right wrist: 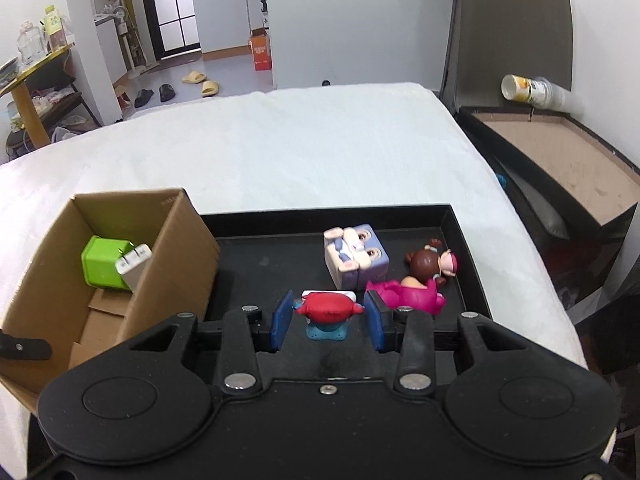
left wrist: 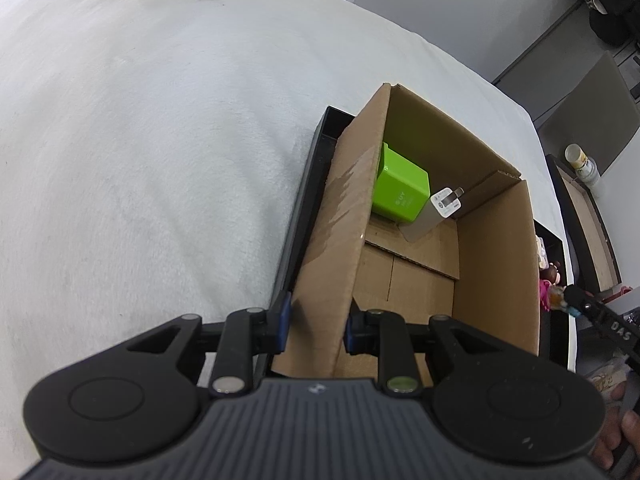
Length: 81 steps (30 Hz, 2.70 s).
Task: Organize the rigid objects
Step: 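Grasp the blue smurf figure with the right gripper, then carry the smurf into the box and open the right gripper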
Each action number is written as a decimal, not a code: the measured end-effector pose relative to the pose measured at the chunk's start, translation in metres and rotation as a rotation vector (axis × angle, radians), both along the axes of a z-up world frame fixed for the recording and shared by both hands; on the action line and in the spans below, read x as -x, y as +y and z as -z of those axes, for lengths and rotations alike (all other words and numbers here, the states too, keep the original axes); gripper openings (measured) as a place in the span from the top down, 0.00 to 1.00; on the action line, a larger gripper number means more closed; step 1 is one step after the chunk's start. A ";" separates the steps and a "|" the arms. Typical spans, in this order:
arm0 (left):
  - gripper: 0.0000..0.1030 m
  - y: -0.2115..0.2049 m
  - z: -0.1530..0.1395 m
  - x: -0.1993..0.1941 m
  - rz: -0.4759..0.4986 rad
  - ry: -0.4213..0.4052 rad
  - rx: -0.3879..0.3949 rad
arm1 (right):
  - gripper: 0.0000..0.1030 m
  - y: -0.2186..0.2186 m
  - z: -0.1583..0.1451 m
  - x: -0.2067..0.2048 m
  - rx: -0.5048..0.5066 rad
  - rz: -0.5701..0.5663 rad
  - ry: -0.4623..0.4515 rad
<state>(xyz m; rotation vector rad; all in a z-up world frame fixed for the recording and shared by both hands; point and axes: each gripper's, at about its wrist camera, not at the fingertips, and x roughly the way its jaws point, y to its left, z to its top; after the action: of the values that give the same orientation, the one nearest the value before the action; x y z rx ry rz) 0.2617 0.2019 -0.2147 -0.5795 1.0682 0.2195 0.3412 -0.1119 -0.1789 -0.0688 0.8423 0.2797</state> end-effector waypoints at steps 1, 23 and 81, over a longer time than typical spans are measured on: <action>0.76 0.000 0.000 0.000 -0.001 0.000 0.001 | 0.62 0.001 -0.004 0.000 -0.001 -0.002 -0.004; 0.75 0.001 -0.001 0.004 0.017 -0.013 0.033 | 0.62 0.051 -0.049 0.019 -0.054 -0.100 -0.069; 0.73 0.007 0.007 0.002 0.069 -0.022 0.087 | 0.57 0.144 -0.006 0.015 -0.206 -0.189 0.257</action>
<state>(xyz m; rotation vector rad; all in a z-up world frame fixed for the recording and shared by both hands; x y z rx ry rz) 0.2594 0.2085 -0.2216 -0.6212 1.0787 0.1065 0.3266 0.0320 -0.1727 0.0822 1.0597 0.5602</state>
